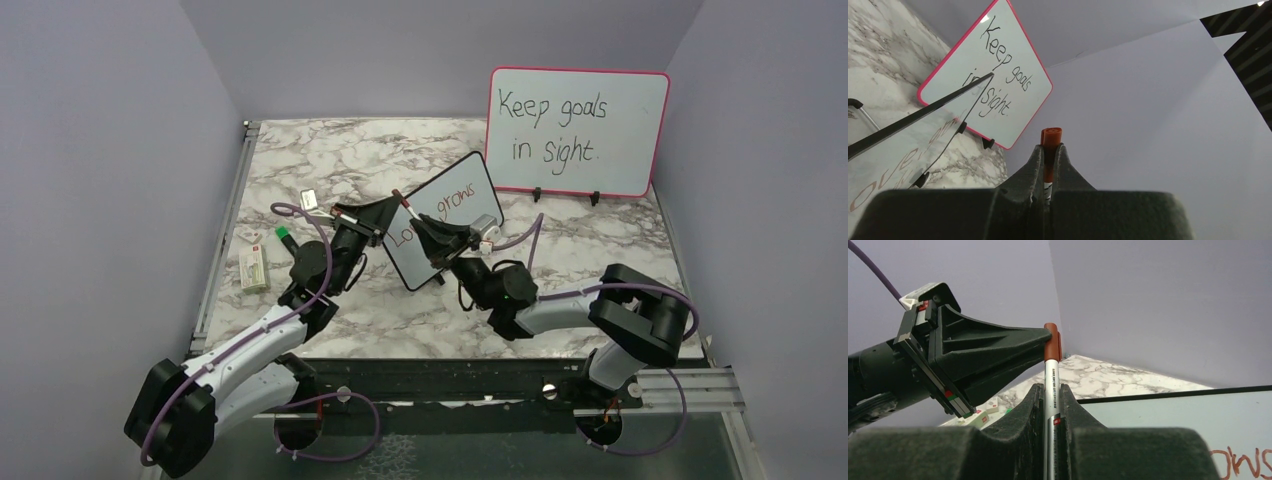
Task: Write a sentence on the whiteboard
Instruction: Close the whiteboard marker at the center of the board.
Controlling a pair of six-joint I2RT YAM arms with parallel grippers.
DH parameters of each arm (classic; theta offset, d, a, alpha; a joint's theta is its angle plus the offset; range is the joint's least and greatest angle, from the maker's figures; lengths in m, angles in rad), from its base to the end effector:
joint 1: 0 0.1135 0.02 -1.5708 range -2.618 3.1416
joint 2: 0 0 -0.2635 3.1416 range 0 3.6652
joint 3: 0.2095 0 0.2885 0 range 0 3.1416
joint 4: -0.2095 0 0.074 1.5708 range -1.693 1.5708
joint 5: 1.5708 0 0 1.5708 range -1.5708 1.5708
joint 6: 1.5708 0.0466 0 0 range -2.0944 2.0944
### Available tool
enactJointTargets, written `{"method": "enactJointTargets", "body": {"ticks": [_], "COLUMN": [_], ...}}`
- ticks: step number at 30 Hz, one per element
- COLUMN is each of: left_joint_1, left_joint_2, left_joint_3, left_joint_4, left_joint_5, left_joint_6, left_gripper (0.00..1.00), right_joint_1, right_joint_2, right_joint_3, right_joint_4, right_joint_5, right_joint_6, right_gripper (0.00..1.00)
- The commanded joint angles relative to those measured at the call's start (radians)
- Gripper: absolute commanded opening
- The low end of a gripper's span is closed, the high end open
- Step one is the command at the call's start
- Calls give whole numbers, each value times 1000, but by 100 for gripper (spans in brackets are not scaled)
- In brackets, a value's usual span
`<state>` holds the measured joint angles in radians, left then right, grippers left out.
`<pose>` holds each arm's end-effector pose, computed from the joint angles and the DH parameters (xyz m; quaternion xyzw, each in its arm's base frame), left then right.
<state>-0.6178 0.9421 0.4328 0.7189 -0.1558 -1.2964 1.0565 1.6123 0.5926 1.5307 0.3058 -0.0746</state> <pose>0.2146 -0.1436 0.2664 -0.2658 0.5715 -0.6053 0.4863 0.1761 0.2831 0.2257 -0.1567 0.4922 0.3342 0.7884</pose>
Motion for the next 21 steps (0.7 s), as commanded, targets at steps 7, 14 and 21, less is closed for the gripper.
{"method": "enactJointTargets", "body": {"ticks": [7, 14, 21], "left_joint_1": [-95, -95, -95], "left_joint_2": [33, 6, -78], "left_joint_3": [-40, -66, -94], "left_joint_4": [112, 123, 37], "left_joint_5": [211, 134, 16], "left_joint_6": [-50, -26, 66], "left_gripper": [0, 0, 37], "right_joint_1": [-57, -66, -66], "right_joint_2": [-5, -78, -215], "right_joint_3": [6, -31, -90], "right_joint_4": [155, 20, -211], "right_joint_5": [5, -25, 33], "right_joint_6": [176, 206, 156], "right_gripper": [0, 0, 0]}}
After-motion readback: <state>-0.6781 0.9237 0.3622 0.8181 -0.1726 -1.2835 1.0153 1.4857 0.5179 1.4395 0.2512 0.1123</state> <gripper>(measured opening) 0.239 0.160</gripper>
